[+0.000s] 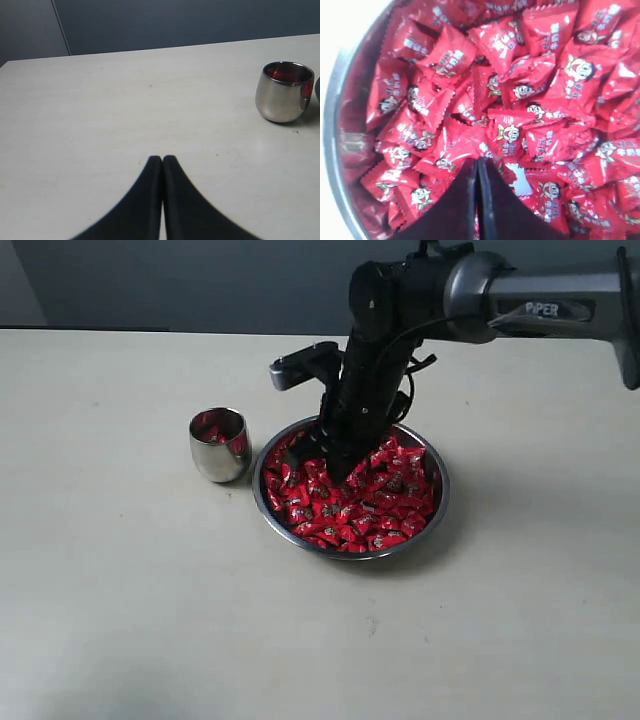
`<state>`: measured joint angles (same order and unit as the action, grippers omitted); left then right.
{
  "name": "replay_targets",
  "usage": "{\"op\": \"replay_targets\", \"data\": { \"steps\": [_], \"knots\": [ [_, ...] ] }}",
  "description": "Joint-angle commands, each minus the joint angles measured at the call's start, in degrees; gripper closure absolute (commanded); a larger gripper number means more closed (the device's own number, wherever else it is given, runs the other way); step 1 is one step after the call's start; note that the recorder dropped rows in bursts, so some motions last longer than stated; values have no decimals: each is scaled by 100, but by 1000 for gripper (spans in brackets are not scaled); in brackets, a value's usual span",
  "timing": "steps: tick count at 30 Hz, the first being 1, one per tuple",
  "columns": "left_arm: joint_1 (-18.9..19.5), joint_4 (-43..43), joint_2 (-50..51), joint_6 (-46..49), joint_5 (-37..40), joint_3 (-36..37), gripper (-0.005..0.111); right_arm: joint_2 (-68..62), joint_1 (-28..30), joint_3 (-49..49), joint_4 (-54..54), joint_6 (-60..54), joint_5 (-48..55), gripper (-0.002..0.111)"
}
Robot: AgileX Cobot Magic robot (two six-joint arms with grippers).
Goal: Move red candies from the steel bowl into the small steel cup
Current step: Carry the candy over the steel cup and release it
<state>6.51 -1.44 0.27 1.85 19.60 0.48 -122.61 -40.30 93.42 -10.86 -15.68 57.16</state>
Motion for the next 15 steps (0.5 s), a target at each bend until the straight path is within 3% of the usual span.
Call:
{"op": "replay_targets", "data": {
  "steps": [1, 6, 12, 15],
  "knots": [
    [-31, -11, -27, -16, -28, -48, 106, 442, 21, 28, -85, -11, -37, 109],
    [-31, -11, -27, -16, -28, -48, 106, 755, 21, 38, -530, -174, -403, 109],
    [-31, -11, -27, -16, -28, -48, 106, 681, -48, 74, -2109, -1307, -1290, 109],
    [-31, -11, -27, -16, -28, -48, 106, 485, -202, 303, -2075, -1346, -1507, 109]
  ]
}}
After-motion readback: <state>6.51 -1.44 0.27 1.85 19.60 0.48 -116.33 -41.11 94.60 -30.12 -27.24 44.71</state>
